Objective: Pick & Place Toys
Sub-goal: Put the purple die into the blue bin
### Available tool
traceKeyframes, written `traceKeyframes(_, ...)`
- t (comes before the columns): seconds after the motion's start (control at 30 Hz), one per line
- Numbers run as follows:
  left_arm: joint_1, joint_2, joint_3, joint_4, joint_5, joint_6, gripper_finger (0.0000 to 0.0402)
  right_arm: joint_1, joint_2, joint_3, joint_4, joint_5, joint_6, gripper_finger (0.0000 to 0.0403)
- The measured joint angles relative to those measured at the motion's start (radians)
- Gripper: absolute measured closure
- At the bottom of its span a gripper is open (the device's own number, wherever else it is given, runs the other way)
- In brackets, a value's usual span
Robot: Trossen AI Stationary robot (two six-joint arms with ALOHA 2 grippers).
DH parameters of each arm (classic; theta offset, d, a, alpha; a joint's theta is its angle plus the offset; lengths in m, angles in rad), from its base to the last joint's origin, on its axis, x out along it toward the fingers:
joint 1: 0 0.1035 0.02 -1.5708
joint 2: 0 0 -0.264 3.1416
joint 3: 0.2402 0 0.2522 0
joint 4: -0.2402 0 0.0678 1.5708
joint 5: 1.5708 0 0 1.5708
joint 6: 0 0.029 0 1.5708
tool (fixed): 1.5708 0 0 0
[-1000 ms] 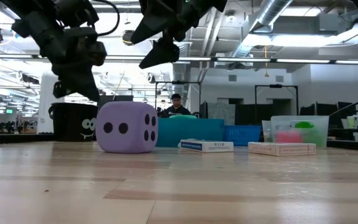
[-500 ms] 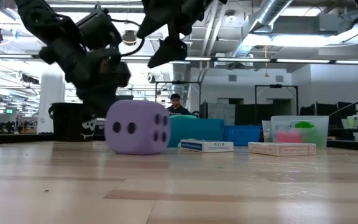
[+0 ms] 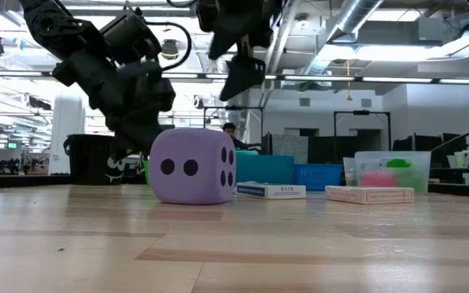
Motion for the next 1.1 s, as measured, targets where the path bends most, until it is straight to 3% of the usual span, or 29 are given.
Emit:
traceKeyframes(0.2, 0.018, 0.000, 0.000, -0.066, -0.132, 0.034, 0.0402, 0.057, 0.000, 0.000, 0.064, 0.039, 0.009, 0.0003)
traceKeyframes(0.37, 0.064, -0.011, 0.000, -0.125, -0.161, 0.077, 0.0402, 0.097, 0.000, 0.000, 0.072, 0.178, 0.008, 0.0003)
traceKeyframes(0.53, 0.113, -0.058, 0.000, -0.153, -0.193, 0.142, 0.0402, 0.103, 0.018, 0.000, 0.089, 0.208, 0.053, 0.0003)
traceKeyframes(1.1, 0.220, -0.416, 0.000, -0.188, -0.320, 0.244, 0.0402, 0.111, 0.122, 0.001, 0.116, 0.208, 0.216, 0.0003)
